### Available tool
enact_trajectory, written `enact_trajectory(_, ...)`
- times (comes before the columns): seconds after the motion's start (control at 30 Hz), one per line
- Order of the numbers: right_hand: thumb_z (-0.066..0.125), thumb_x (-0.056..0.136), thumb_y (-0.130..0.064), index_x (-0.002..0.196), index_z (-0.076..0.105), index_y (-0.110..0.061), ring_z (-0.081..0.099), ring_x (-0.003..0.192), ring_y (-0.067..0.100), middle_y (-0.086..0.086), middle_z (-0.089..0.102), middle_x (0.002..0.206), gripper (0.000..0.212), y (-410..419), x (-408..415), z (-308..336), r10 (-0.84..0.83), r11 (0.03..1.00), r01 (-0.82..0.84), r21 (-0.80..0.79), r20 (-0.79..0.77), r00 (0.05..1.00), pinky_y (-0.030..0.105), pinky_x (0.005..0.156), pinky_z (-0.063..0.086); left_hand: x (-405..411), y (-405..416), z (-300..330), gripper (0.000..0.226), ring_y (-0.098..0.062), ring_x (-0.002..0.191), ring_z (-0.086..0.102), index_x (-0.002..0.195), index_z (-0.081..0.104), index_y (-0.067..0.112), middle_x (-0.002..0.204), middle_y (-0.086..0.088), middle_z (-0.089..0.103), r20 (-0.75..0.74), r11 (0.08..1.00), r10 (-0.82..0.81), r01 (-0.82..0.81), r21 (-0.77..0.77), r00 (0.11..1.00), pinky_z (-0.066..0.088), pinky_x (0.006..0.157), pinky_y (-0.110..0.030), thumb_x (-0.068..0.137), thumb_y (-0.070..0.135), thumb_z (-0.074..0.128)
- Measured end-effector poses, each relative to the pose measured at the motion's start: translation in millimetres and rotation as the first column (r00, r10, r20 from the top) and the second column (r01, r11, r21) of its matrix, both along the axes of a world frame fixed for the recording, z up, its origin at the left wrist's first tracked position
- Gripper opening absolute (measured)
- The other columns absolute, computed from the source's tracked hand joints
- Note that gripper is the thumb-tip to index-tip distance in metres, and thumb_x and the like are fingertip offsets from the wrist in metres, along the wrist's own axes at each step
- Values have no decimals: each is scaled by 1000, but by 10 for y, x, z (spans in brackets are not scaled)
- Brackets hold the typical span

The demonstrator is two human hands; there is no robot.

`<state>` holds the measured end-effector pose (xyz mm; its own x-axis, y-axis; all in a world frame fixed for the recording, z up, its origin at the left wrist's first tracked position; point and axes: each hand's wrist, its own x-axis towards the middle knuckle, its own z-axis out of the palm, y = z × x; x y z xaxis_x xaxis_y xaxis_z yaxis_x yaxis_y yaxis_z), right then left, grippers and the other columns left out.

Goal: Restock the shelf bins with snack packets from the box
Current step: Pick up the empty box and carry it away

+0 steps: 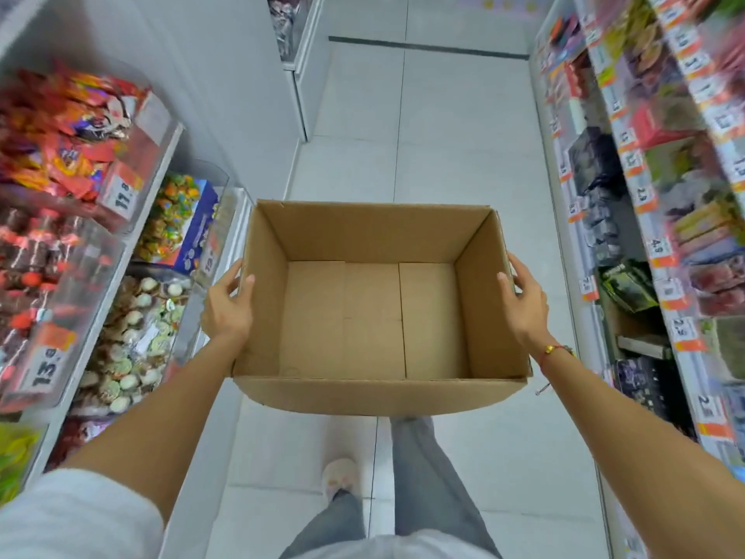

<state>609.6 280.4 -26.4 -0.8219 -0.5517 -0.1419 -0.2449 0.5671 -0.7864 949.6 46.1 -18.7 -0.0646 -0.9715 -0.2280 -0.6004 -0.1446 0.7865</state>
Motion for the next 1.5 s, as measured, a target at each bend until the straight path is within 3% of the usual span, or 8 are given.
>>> enact_trajectory(0.1, 46, 100, -32, 142, 44, -23, 52, 124, 23, 3, 55, 137, 43, -628, -587, -41, 25, 1000, -25, -2, -3, 1000, 36, 99, 42, -580, -544, -15, 42, -25, 123, 54, 139, 51, 32, 136, -8, 57, 18, 1000, 28, -29, 5, 999, 41, 102, -41, 97, 36, 53)
enact_trajectory(0.3, 44, 101, -33, 143, 42, -26, 52, 123, 26, 6, 54, 137, 43, -1880, -1652, -68, 73, 996, -73, 50, -6, 997, 41, 99, 44, -1560, -1605, -94, 41, -27, 123, 54, 139, 49, 30, 134, -7, 58, 12, 997, 76, -77, 32, 997, 39, 103, -42, 98, 37, 50)
enact_trajectory(0.63, 44, 101, -33, 142, 43, -28, 55, 121, 25, 4, 56, 136, 42, -3999, -2699, -496, 106, 992, -107, 70, 18, 994, 37, 98, 43, -2513, -3539, -466, 42, -26, 120, 56, 140, 49, 32, 131, -4, 61, 57, 996, 63, -66, 59, 996, 40, 98, -39, 98, 34, 52)
enact_trajectory(0.8, 43, 101, -32, 144, 42, -27, 54, 122, 26, 6, 55, 137, 43, -5000, -3128, -1195, 124, 987, -125, 100, 11, 992, 27, 89, 40, -2903, -4429, -1232, 40, -23, 120, 57, 138, 51, 33, 130, -4, 62, 100, 996, 70, -75, 46, 993, 37, 85, -34, 98, 33, 52)
enact_trajectory(0.9, 42, 101, -35, 144, 41, -30, 56, 121, 29, 7, 56, 136, 43, -5524, -3363, -1858, 178, 975, -176, 137, -7, 984, 36, 93, 44, -3051, -4747, -1854, 40, -24, 121, 57, 139, 50, 31, 131, -5, 62, 111, 993, 105, -110, 41, 988, 41, 89, -37, 99, 32, 51)
enact_trajectory(1.13, 45, 100, -33, 143, 44, -27, 59, 117, 30, 4, 58, 134, 43, -6333, -3554, -3911, 333, 934, -325, 151, -29, 943, 39, 94, 47, -3041, -4946, -3974, 40, -27, 119, 59, 138, 50, 27, 130, -9, 62, 127, 975, 208, -215, 50, 970, 42, 93, -38, 98, 31, 52)
enact_trajectory(1.27, 45, 100, -34, 142, 45, -27, 61, 113, 30, 5, 62, 128, 42, -6678, -3615, -4918, 456, 878, -438, 194, -58, 888, 41, 90, 50, -2902, -4960, -5017, 42, -27, 116, 61, 138, 51, 28, 127, -11, 64, 184, 978, 189, -202, 55, 965, 45, 91, -40, 96, 32, 56)
enact_trajectory(1.5, 41, 101, -30, 140, 45, -32, 57, 115, 31, 3, 64, 125, 38, -7757, -3539, -5763, 583, 809, -543, 224, -191, 790, 40, 92, 43, -2774, -4958, -5869, 44, -25, 108, 66, 138, 51, 24, 118, -9, 69, 247, 946, 318, -288, -153, 915, 49, 87, -37, 95, 31, 56)
